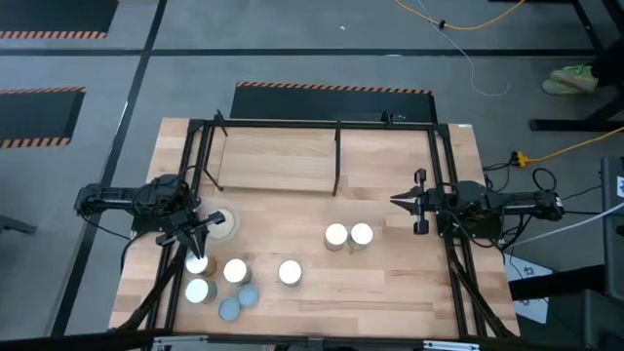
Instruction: Pick and place cans onto a shelf
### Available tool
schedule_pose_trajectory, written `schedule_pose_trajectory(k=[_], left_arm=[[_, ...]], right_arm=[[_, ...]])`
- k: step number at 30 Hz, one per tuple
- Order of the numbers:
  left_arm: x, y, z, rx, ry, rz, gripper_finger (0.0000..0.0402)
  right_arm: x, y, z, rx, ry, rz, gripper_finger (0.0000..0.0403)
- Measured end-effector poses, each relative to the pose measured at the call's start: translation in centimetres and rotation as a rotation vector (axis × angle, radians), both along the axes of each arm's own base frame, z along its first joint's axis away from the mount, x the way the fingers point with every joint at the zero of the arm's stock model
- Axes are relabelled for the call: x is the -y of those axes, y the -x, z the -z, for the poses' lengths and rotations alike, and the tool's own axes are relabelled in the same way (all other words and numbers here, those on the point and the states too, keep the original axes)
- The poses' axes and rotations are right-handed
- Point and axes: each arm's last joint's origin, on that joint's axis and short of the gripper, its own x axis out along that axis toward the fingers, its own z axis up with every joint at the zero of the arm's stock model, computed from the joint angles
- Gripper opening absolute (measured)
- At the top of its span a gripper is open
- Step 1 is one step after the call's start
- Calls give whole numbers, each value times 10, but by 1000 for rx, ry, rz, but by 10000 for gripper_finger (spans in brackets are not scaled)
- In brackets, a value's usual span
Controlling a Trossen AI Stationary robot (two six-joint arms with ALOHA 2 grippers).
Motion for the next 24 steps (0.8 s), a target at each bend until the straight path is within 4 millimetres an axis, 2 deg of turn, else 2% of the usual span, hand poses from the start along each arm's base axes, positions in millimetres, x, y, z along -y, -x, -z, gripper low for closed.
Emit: schedule_pose_trajectory(k=[9,12,18,24], left_arm=[[0,0,0,9,-4,-6,28],[-1,-2,0,73,-33,-84,28],[-9,-10,0,145,-91,-472,28],[-20,-15,0,126,-100,-895,28]], right_arm=[[0,0,0,0,0,0,45],[0,0,0,0,0,0,45],[0,0,0,0,0,0,45],[0,0,0,0,0,0,45]])
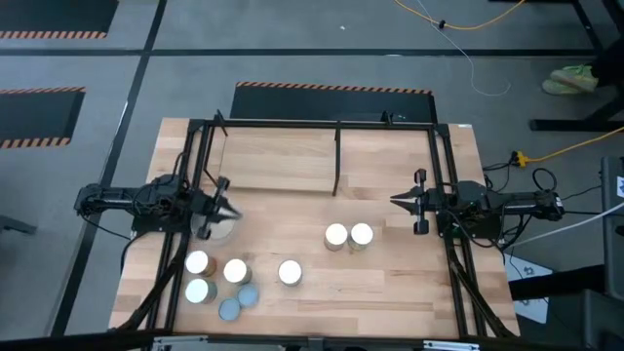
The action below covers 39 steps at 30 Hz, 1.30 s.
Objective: Pick and place cans onto a shelf
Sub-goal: Put the pears can on the shelf
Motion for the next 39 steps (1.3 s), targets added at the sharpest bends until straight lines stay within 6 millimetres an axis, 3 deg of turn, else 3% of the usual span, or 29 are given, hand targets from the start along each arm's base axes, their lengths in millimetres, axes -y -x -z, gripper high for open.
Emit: schedule_pose_trajectory(k=[7,19,30,39], left_arm=[[-6,-1,0,0,27,-222,28],[-6,-1,-1,10,35,-199,27],[-6,2,-15,148,57,-196,28],[-9,6,-28,269,375,-233,28]], right_arm=[[0,0,0,0,0,0,45],[0,0,0,0,0,0,45],[0,0,0,0,0,0,45],[0,0,0,0,0,0,45]])
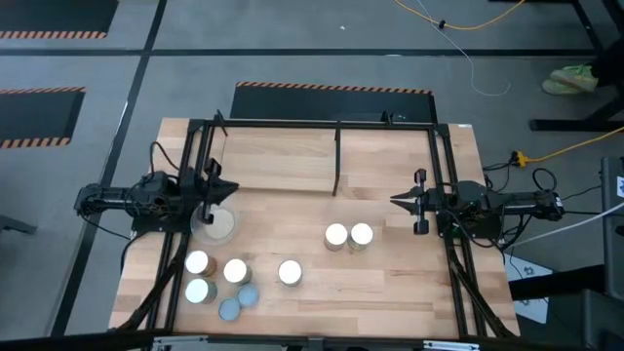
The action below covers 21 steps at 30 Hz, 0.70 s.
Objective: Pick and place cans onto a shelf
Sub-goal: Put the pears can on the shelf
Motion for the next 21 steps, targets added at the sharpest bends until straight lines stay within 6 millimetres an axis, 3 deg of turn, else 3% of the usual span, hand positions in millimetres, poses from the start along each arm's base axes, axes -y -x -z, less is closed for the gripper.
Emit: schedule_pose_trajectory(k=[6,16,21], left_arm=[[0,1,-2,34,74,20,37],[0,1,-2,38,122,39,130],[0,1,-2,40,144,48,157]], right_arm=[[0,0,0,0,0,0,45],[0,0,0,0,0,0,45],[0,0,0,-1,0,0,45]])
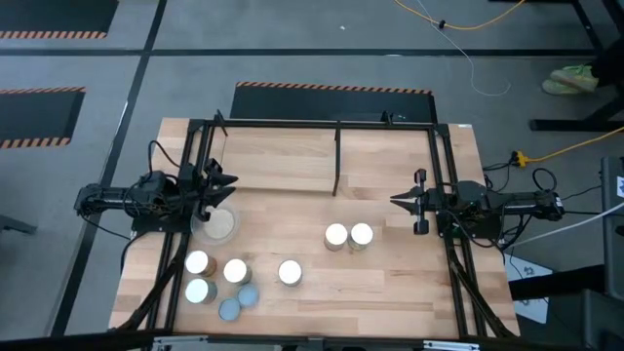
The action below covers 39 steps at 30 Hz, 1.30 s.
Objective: Pick and place cans onto a shelf
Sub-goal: Put the pears can on the shelf
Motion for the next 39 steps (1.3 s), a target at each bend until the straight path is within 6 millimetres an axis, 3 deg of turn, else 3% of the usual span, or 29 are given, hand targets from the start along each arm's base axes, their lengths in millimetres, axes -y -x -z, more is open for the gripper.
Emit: schedule_pose_trajectory(k=[22,39], left_arm=[[-1,-2,0,-5,29,-13,164],[-1,-20,0,-26,59,-2,164]], right_arm=[[0,0,0,0,0,0,45],[0,0,0,0,0,0,45]])
